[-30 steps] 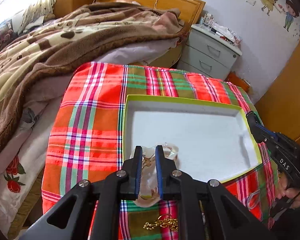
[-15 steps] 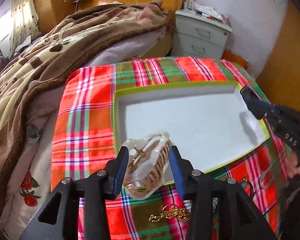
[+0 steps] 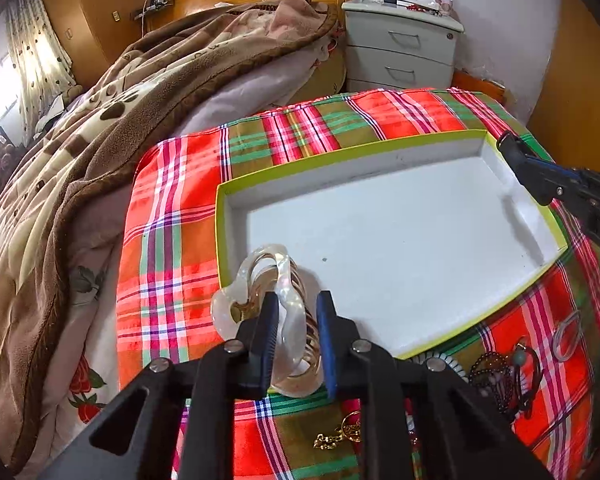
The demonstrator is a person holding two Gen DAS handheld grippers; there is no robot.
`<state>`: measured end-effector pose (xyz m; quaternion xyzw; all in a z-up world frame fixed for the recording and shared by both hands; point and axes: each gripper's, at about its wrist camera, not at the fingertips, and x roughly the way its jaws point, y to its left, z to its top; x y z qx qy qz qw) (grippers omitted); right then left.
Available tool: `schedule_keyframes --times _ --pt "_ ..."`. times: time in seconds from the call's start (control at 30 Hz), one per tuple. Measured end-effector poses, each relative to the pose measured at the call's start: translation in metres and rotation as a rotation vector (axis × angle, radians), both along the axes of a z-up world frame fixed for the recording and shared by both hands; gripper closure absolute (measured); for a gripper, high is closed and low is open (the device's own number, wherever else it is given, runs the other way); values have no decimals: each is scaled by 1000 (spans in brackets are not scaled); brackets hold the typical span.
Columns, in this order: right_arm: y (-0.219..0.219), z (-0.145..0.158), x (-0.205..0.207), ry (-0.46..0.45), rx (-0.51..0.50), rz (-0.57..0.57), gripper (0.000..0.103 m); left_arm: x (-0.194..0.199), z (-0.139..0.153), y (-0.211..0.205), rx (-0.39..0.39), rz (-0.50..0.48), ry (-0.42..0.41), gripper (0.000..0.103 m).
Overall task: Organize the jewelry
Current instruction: 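Carry the clip in the left gripper into the box while the right carries the band there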
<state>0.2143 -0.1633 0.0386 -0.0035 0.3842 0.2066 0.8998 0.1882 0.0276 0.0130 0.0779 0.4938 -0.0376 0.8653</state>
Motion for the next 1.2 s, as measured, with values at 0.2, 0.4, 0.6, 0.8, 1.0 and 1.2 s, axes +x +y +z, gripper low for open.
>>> schedule_keyframes --times 0.2,0.4,0.6,0.8,1.0,1.2 --pt "2 -1 1 0 -11 -6 93 1 12 6 -27 19 -59 86" --pt "10 -4 15 2 -51 1 93 17 26 9 -47 21 -123 87" --pt "18 -16 32 33 -87 14 93 41 16 5 -43 16 -110 87" --pt "25 -28 42 61 -127 33 93 55 -2 -2 -27 6 -72 87" --pt "29 -38 50 89 -148 35 93 56 -10 -10 17 -2 -71 87" --pt "31 -44 55 107 -170 45 93 59 -15 -6 -3 14 -51 87"
